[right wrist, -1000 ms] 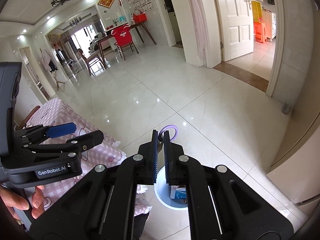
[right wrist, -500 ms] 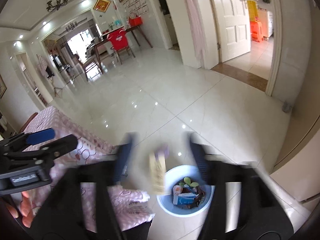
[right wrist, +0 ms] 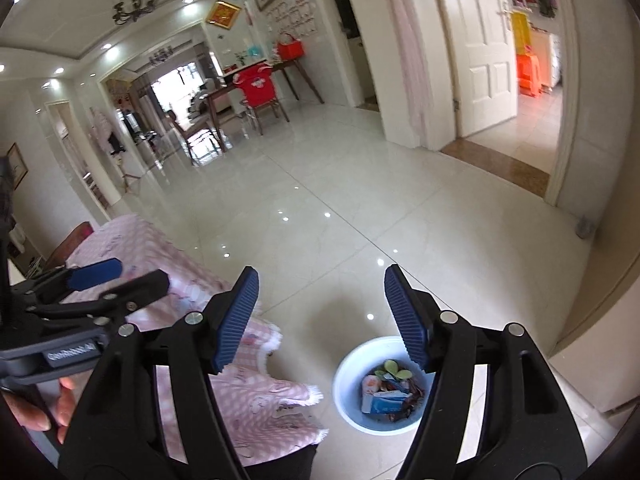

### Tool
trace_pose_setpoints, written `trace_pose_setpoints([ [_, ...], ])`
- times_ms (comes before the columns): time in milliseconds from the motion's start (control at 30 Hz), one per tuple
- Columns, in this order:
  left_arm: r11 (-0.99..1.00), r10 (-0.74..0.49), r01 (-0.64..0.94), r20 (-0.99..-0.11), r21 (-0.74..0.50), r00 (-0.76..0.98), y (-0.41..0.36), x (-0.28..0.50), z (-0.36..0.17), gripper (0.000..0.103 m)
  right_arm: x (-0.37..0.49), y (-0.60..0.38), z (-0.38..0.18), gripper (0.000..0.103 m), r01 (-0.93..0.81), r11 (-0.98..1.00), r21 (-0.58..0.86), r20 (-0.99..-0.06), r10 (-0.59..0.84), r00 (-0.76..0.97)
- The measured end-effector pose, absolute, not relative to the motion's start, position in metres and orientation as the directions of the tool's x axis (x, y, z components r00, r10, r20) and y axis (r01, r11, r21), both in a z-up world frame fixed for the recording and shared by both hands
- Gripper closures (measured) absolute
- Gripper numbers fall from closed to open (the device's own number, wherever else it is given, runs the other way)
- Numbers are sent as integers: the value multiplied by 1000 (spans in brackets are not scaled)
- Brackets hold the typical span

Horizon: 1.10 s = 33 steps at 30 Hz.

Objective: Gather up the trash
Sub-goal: 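Carry the clear wrapper and wooden tag over the bucket and open both tools, then grasp the black snack bag with the left tool while the right tool grasps the red-white wrapper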

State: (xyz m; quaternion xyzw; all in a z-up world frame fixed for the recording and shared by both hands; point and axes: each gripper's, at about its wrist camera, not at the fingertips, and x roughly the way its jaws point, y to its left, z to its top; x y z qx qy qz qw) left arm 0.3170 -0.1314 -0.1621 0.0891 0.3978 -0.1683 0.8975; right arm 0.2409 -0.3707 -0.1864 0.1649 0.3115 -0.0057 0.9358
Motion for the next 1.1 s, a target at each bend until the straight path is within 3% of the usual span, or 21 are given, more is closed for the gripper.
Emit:
trace_pose_setpoints([
  [267,963,-184,269,-710,8,680,-48,317,-135,19,258,-284,-153,38,-66,956,285,-552,220,804],
  [500,995,-49,98,-702,30,711,67,320,-128,19,286,-177,-145,38,-240,942,236,-577,334,745],
  [700,996,40,-81,-709,-24,704,169,333,-130,18,321,-89,-152,38,-361,911,199,-621,402,673],
  [900,971,49,-209,-750,-120,660,241,366,-151,18,360,-14,-169,38,-445,878,179,-653,444,613],
  [1100,957,35,-244,-769,-159,638,266,397,-172,18,393,50,-184,38,-539,830,139,-680,476,558],
])
